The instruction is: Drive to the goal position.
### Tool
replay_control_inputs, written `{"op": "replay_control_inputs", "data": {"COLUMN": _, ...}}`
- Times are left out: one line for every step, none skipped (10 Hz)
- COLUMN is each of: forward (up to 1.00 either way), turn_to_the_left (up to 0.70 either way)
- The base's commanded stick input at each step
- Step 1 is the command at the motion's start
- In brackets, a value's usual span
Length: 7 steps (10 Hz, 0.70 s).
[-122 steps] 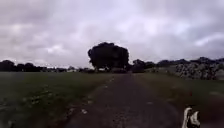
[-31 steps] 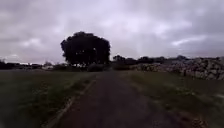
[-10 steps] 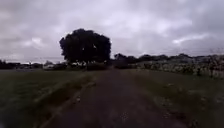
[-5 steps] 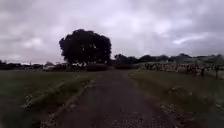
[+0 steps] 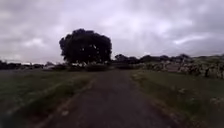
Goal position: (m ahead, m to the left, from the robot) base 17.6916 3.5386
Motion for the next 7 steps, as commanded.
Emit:
{"op": "replay_control_inputs", "data": {"forward": 0.50, "turn_to_the_left": 0.00}}
{"op": "replay_control_inputs", "data": {"forward": 0.50, "turn_to_the_left": 0.00}}
{"op": "replay_control_inputs", "data": {"forward": 0.50, "turn_to_the_left": 0.00}}
{"op": "replay_control_inputs", "data": {"forward": 0.50, "turn_to_the_left": 0.00}}
{"op": "replay_control_inputs", "data": {"forward": 0.50, "turn_to_the_left": 0.00}}
{"op": "replay_control_inputs", "data": {"forward": 0.50, "turn_to_the_left": 0.00}}
{"op": "replay_control_inputs", "data": {"forward": 0.50, "turn_to_the_left": 0.00}}
